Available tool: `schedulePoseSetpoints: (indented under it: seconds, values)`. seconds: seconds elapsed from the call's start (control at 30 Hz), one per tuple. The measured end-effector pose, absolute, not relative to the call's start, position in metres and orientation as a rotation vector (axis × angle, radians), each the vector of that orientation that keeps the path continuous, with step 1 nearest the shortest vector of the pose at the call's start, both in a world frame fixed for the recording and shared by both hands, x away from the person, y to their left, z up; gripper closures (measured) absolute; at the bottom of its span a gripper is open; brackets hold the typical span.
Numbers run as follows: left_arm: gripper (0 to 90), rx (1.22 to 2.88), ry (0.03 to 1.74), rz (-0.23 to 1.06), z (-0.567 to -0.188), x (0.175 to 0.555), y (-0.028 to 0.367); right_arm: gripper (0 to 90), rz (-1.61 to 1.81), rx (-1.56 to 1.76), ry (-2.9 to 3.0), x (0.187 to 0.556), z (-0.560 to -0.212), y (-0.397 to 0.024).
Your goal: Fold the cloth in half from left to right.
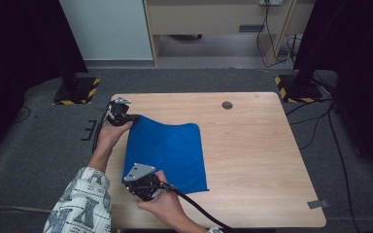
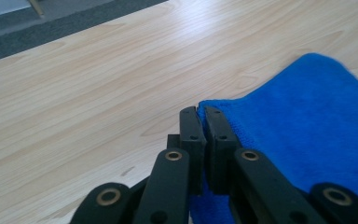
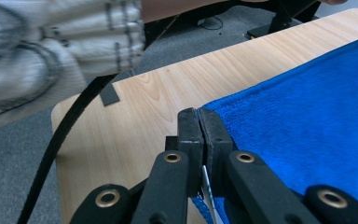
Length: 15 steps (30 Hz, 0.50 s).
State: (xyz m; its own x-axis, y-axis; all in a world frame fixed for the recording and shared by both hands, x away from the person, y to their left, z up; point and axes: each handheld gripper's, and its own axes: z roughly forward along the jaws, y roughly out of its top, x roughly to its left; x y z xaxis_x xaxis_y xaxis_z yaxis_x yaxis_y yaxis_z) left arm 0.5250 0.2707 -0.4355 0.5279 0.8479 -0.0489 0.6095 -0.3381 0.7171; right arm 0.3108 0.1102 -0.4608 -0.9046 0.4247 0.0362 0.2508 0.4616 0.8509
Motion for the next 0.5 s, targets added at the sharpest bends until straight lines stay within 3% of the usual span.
schedulePoseSetpoints:
  seconds: [0.5]
  values:
    - [86.5, 2.121, 1.179, 0.399, -0.449, 0.550, 0.200, 88.6, 1.396, 0.759, 2.457, 0.321, -0.476, 0.025]
